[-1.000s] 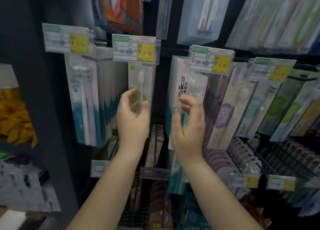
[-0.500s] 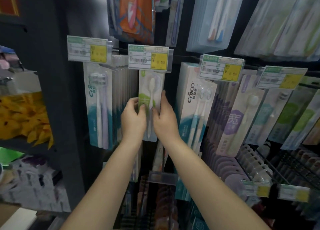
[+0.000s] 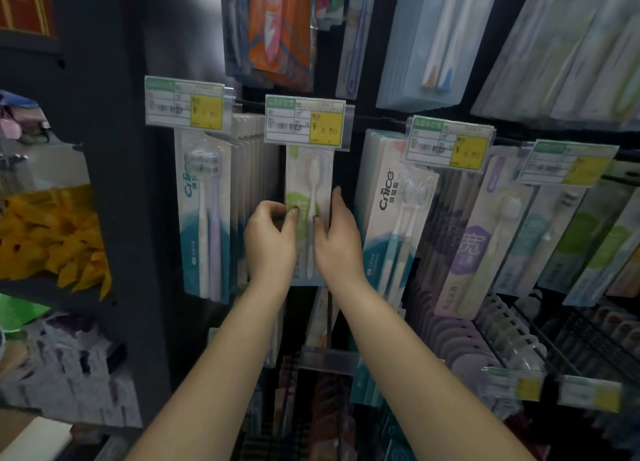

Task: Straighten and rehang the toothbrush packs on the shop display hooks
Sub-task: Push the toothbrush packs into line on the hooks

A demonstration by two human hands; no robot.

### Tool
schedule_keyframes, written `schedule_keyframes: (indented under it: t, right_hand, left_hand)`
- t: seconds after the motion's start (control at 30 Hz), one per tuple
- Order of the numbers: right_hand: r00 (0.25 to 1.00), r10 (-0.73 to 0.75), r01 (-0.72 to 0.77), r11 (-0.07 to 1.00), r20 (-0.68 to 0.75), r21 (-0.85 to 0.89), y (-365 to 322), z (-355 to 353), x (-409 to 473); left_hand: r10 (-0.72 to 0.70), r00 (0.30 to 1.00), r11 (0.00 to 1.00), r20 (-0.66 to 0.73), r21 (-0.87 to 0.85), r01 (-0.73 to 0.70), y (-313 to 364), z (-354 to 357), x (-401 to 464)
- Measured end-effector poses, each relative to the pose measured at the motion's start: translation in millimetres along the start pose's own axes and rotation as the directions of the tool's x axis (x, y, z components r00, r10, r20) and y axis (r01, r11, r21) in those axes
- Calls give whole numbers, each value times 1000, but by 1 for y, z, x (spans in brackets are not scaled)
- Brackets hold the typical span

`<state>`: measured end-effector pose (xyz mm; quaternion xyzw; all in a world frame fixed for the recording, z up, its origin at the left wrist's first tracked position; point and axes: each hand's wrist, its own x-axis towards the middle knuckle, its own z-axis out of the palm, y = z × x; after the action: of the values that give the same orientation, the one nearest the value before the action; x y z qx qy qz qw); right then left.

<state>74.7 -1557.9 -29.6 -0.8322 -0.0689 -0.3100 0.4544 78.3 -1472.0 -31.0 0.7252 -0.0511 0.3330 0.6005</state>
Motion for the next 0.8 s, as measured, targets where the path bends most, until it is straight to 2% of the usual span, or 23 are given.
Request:
schedule_keyframes:
  t: [0.23, 0.37, 0.43, 0.53, 0.63, 0.8]
  right_hand:
    - [999, -33, 32, 998, -20, -62, -5, -3, -17]
    - [985, -124, 120, 992, -120, -38, -16, -3, -27]
    - [971, -168, 169, 986, -168, -10, -21, 0, -32]
    - [955, -223, 235, 971, -195, 40, -29, 6, -36]
    - [958, -233, 248, 966, -165, 73, -39, 16, -37]
    - [971, -227, 236, 958, -75, 162, -56, 33, -36]
  left_hand:
    - [39, 999, 998, 35, 40, -40, 6, -10, -16]
    - [189, 982, 982, 22, 17, -189, 19, -20, -33]
    - [270, 963, 963, -17, 21, -270, 23, -28, -37]
    - [357, 923, 932, -144, 125, -341, 24, -43, -38]
    - [315, 917, 935, -244, 247, -255, 16, -59, -30]
    - [153, 970, 946, -189, 311, -89, 4, -79, -15]
